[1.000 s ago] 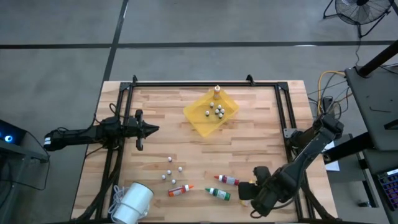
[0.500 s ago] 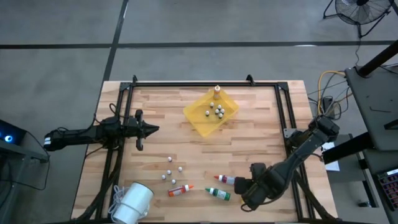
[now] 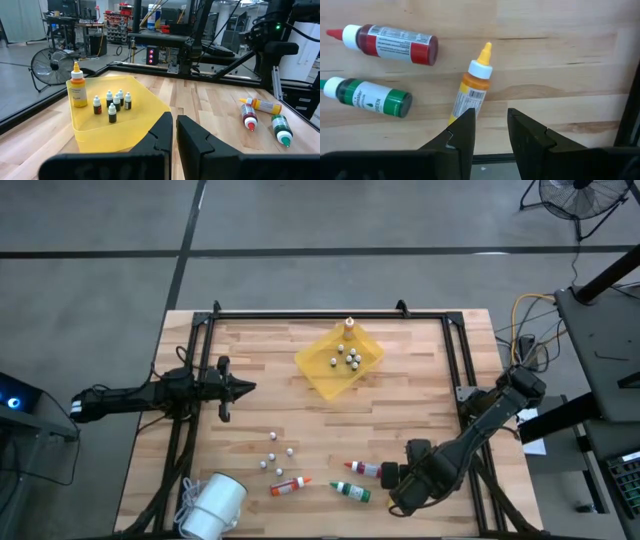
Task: Pick & Place food coloring
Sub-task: Put the large yellow food coloring bottle into the yellow bin
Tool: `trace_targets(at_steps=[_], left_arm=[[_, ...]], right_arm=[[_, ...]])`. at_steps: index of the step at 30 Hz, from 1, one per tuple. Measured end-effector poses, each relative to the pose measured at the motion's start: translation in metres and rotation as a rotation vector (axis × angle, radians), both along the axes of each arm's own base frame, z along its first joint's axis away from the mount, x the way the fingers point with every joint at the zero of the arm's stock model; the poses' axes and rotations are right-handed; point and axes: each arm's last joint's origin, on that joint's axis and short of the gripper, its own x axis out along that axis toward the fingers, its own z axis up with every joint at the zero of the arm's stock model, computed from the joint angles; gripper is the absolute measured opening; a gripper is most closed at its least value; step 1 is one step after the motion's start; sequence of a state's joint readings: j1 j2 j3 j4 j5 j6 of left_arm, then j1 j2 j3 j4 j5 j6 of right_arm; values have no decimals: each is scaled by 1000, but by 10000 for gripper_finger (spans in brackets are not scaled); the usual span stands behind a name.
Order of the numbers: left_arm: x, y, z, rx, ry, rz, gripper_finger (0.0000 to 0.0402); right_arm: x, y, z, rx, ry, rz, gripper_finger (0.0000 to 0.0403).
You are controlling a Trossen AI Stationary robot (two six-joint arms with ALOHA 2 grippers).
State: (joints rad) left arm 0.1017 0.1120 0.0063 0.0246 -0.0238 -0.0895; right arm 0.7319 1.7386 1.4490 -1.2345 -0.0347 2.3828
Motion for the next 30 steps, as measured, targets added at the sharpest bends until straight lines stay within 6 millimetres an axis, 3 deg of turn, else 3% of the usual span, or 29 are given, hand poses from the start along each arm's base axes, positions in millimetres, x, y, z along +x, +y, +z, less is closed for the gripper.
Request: trace_targets(at_steps=[24,30], left_arm=[[0,0,0,0,0,0,0],[0,0,0,0,0,1,0]], right_arm=[[6,6,0,51,-73,4,105],[7,6,0,47,-86,123,107]])
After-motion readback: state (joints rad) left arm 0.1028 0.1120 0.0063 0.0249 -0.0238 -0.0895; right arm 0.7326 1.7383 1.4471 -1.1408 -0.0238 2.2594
